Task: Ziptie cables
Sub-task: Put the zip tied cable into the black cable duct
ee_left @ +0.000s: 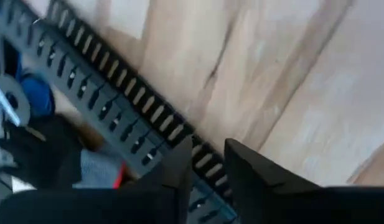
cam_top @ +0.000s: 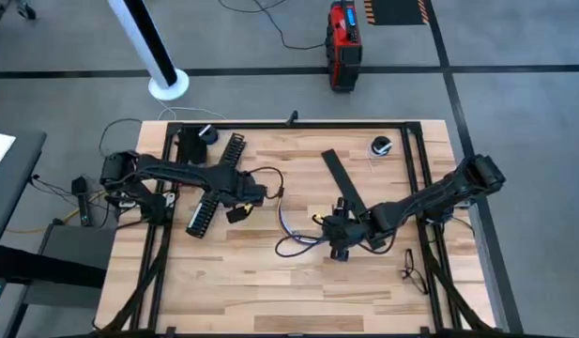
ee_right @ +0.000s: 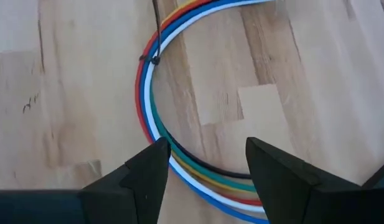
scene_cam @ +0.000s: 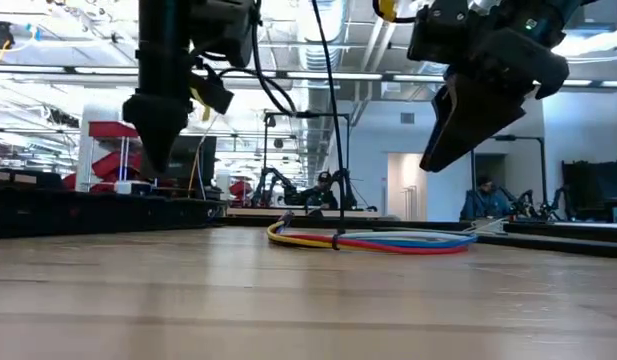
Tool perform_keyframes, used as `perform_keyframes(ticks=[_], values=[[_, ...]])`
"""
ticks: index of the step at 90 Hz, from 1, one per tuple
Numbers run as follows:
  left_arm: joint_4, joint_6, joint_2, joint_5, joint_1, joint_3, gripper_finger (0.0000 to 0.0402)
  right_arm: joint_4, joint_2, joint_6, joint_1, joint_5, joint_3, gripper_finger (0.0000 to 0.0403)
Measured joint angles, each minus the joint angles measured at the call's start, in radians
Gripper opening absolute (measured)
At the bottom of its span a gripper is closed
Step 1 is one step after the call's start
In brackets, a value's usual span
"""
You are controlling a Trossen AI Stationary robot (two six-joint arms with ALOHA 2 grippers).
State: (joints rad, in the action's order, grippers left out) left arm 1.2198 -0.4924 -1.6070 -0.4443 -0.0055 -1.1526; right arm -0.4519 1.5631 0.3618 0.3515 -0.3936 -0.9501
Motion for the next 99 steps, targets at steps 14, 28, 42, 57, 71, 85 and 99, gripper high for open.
perform_keyframes(ticks=[14, 28, 42, 57, 71, 85, 99], values=[[-0.001, -0.166, 0.001, -0.074, -0.022, 0.006, 0.0117, 0.004, 0.000, -0.024, 0.000, 0.000, 0.000, 0.0209], [0.004, -0.240, 0.001, -0.075, -0.040, 0.039, 0.0118, 0.004, 0.000, -0.039, 0.000, 0.000, 0.000, 0.0209], [0.035, -0.286, 0.001, -0.077, -0.055, 0.042, 0.0119, 0.007, 0.000, -0.070, -0.001, 0.000, 0.000, 0.0209], [0.100, -0.299, -0.043, -0.077, -0.065, 0.042, 0.0117, 0.012, 0.000, -0.095, -0.002, 0.000, 0.000, 0.0209], [0.201, -0.355, -0.159, -0.074, -0.072, 0.038, 0.0116, 0.012, 0.000, -0.107, -0.006, 0.001, 0.000, 0.0209], [0.235, -0.404, -0.260, -0.074, -0.087, 0.036, 0.0116, 0.013, 0.000, -0.119, -0.008, 0.000, 0.000, 0.0209], [0.248, -0.417, -0.325, -0.076, -0.095, 0.035, 0.0116, 0.014, 0.000, -0.128, -0.007, 0.001, 0.000, 0.0209]])
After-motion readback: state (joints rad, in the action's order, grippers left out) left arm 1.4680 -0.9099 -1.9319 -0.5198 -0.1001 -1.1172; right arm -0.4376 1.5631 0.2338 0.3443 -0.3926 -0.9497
